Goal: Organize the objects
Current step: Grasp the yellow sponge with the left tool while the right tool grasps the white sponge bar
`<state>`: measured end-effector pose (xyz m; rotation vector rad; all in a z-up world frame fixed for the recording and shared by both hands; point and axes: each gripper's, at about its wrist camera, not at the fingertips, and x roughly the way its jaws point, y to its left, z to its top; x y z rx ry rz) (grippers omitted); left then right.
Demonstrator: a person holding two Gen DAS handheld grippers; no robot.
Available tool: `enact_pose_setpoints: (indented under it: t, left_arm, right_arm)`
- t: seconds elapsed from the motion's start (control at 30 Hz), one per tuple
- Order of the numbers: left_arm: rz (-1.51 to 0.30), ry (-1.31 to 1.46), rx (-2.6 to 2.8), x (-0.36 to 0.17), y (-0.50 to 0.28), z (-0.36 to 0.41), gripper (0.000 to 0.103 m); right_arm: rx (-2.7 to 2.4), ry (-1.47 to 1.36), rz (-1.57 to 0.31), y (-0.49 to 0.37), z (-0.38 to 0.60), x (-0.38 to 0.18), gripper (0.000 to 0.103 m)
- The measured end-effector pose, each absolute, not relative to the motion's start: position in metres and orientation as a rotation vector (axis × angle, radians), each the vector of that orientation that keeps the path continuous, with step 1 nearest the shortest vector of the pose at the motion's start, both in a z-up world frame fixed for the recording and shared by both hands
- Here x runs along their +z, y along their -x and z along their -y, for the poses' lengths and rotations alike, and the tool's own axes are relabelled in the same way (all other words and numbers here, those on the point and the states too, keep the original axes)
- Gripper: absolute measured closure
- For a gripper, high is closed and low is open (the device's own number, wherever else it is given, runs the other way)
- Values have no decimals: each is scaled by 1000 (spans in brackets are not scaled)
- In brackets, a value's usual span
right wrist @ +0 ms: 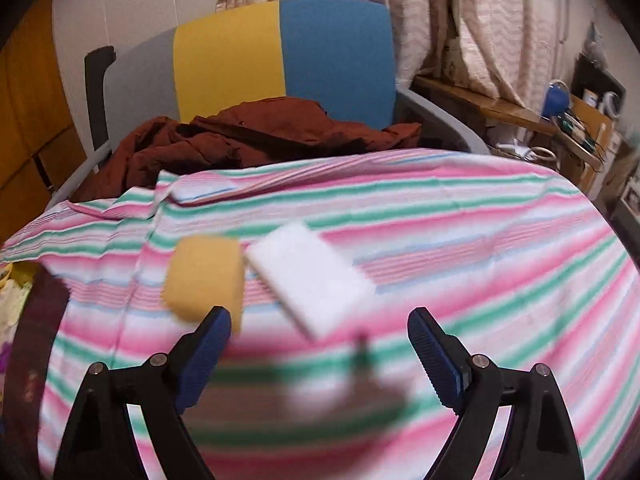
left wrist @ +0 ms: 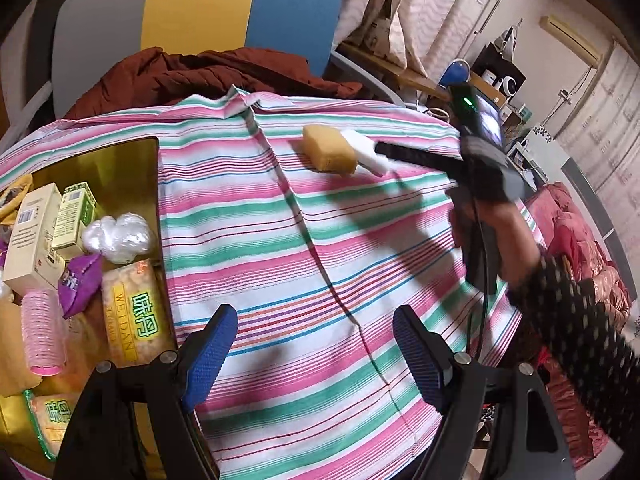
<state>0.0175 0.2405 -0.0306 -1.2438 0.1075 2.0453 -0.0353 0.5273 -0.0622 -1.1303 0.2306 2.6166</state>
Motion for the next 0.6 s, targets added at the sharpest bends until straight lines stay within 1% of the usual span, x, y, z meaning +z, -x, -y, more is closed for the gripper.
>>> enact_pose_setpoints:
  t: [0.07,0.13,0.27,0.3,0.33,0.37,0.4,0.43,0.5,0.6]
  left_arm:
    - [-120,1252,2046,-32,-16,-242,22]
    - [-125,1261,2052,-33,-14,-244,22]
    - [-128,1272,2054,-35,-9,-250,22]
    - [-133,1275,2050,-36,-8,-252,22]
    - [-141,1278,2043,-38,-6,-256,22]
    - [-148,1278,2040,-39,-5,-260,22]
    - [-156,1273,2039,-39,-4,-263,22]
    - [-170,1261,2041,-38,-2,-268,22]
    - [-194,1242,2049,-38,1,-276,22]
    - [-244,1205,2073,-37,11,-295,22]
  right_arm:
    - [2609,1166,-182,52,-534,-65,12]
    - [2595,1249,-67,73,-537,-74,12]
    - [2620,1350,14,90,-538,-91,13]
    - [2615,1364,39,92,-537,-96,15]
    - [2615,1373,42,93,-538,-99,20]
    - [2633,1367,9,93,-539,-101,24]
    - [2656,1357,-83,91,-543,-101,30]
    - [2656,1360,-140,90,-546,-102,31]
    - [2637,1334,-192,83,-546,-100,34]
    - [2597,1313,-262,67,-546,-97,35]
